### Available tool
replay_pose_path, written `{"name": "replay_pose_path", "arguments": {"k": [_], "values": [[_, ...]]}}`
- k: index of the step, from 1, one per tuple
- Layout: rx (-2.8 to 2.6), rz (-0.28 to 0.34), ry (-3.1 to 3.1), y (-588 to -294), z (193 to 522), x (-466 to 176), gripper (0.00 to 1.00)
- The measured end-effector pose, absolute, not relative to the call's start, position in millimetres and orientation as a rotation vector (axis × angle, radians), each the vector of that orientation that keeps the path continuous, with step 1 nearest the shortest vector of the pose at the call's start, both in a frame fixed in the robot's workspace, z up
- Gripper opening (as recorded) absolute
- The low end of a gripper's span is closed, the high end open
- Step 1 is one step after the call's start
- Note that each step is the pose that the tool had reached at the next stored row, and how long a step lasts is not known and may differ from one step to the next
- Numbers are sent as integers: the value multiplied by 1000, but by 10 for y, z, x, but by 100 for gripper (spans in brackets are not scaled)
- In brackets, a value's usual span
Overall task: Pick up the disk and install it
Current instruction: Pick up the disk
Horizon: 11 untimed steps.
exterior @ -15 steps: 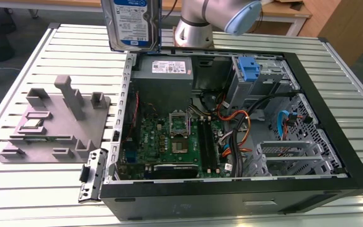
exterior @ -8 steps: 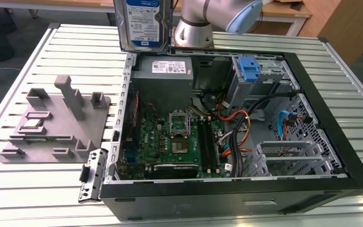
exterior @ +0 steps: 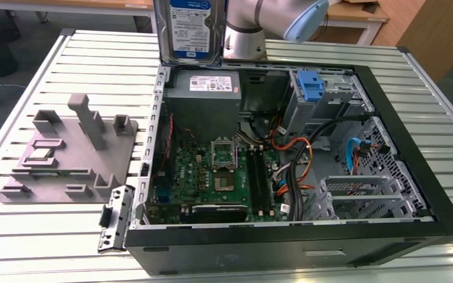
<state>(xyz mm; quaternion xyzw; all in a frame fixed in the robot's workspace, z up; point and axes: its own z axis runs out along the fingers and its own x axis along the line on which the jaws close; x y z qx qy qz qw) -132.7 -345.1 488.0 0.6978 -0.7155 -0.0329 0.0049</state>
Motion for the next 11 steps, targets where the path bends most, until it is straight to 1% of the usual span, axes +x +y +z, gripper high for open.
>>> {"name": "replay_pose_path", "arguments": {"k": [6, 11], "values": [[2186, -103, -2241, -3462, 4879, -1275, 35], [2185, -103, -2241, -3540, 4879, -1245, 35]]}}
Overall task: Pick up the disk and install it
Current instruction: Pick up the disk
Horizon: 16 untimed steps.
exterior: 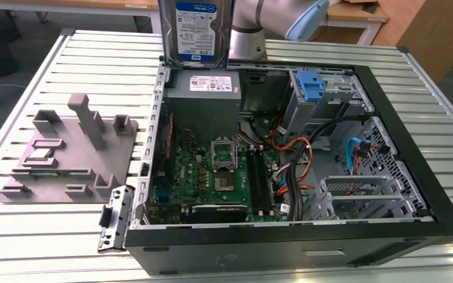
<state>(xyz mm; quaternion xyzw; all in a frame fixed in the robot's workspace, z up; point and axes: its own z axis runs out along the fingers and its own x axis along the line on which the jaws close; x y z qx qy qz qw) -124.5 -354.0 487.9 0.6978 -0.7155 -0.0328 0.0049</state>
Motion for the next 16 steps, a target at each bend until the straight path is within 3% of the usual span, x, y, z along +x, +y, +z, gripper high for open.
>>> {"name": "replay_pose_path", "arguments": {"k": [16], "values": [[2186, -103, -2241, -3671, 4879, -1212, 35]]}}
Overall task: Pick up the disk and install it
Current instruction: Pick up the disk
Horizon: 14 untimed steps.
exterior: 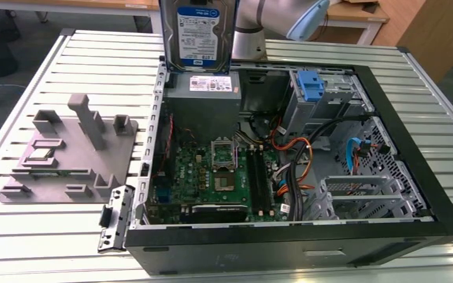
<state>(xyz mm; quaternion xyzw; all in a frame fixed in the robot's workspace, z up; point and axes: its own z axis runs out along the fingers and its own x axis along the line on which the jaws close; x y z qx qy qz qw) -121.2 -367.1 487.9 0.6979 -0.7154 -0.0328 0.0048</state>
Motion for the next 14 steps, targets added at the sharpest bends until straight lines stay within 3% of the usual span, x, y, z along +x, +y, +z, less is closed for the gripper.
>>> {"name": "replay_pose_path", "arguments": {"k": [14], "values": [[2186, -103, -2241, -3863, 4878, -1205, 35]]}}
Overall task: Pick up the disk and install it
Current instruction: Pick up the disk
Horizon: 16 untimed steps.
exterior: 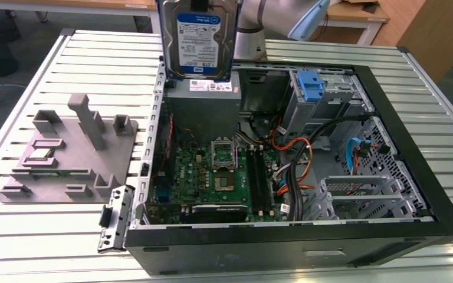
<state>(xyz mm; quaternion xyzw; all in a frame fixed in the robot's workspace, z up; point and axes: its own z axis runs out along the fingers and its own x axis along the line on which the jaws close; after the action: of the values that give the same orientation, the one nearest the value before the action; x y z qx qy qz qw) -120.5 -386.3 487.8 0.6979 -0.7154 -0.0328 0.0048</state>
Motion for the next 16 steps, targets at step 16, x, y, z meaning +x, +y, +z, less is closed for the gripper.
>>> {"name": "replay_pose_path", "arguments": {"k": [16], "values": [[2186, -103, -2241, -3873, 4877, -1072, 35]]}}
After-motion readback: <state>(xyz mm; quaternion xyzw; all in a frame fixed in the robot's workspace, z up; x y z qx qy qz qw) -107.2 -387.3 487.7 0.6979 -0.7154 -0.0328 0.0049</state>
